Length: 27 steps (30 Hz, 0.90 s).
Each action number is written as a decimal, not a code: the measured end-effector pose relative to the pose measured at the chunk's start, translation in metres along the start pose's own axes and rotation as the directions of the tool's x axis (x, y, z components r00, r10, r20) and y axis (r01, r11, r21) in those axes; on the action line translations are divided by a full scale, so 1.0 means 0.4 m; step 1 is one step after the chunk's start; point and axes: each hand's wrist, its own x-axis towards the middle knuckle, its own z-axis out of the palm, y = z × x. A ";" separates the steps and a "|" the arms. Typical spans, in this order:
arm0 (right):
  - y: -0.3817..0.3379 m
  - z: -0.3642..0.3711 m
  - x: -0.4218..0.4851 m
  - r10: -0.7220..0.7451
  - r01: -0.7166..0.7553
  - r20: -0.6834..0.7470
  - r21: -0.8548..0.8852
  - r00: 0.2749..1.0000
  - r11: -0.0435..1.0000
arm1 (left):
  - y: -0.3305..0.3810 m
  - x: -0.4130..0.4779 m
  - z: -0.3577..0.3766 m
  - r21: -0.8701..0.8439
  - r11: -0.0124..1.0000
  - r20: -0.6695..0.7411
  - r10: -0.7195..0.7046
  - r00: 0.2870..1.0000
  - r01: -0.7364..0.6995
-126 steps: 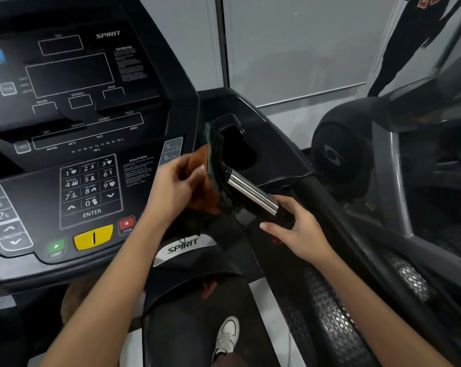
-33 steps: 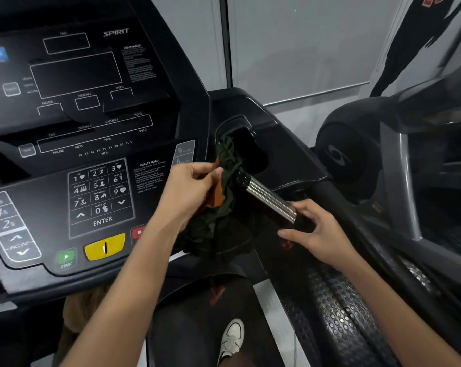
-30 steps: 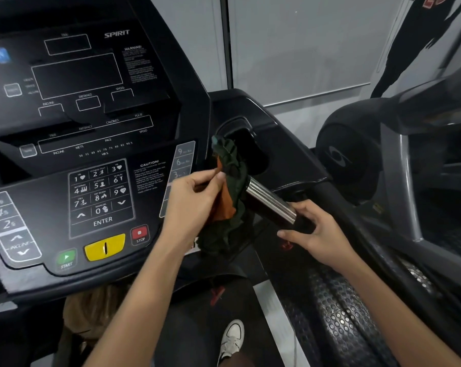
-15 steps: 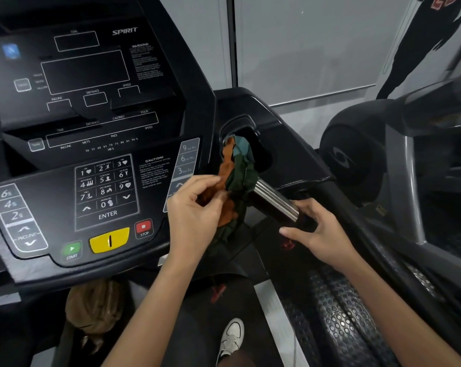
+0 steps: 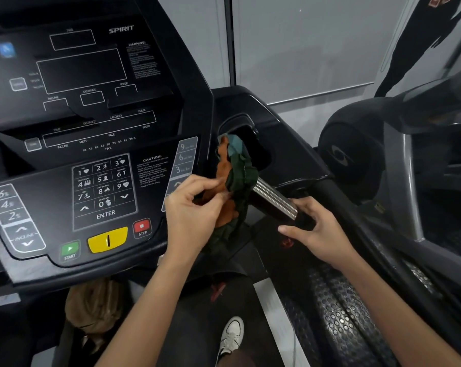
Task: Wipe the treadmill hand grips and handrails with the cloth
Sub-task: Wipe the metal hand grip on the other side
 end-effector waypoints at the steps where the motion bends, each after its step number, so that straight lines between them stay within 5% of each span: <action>1: -0.001 0.001 -0.001 -0.001 0.001 0.002 0.001 1.000 1.000 | 0.006 0.001 0.000 0.006 1.000 0.014 0.019 1.000 -0.019; 4: -0.004 0.001 -0.001 -0.005 0.005 -0.004 0.005 1.000 1.000 | 0.030 0.025 0.009 0.082 0.993 0.144 0.076 0.987 -0.089; 8: -0.007 0.001 0.000 0.002 -0.002 -0.005 0.009 1.000 1.000 | 0.045 0.058 0.021 0.133 0.991 0.261 -0.034 0.965 -0.001; 15: -0.001 0.000 0.000 0.000 0.000 -0.006 0.017 1.000 1.000 | 0.019 0.012 0.005 0.007 0.999 0.044 -0.034 0.998 0.034; 21: 0.000 0.001 0.001 -0.019 0.019 -0.003 0.009 1.000 1.000 | 0.025 0.006 -0.002 0.003 1.000 0.074 -0.009 0.997 0.008; 27: -0.003 -0.001 -0.001 -0.024 0.024 0.011 0.022 1.000 0.999 | 0.092 0.101 0.011 -0.033 0.925 0.382 -0.339 0.860 0.379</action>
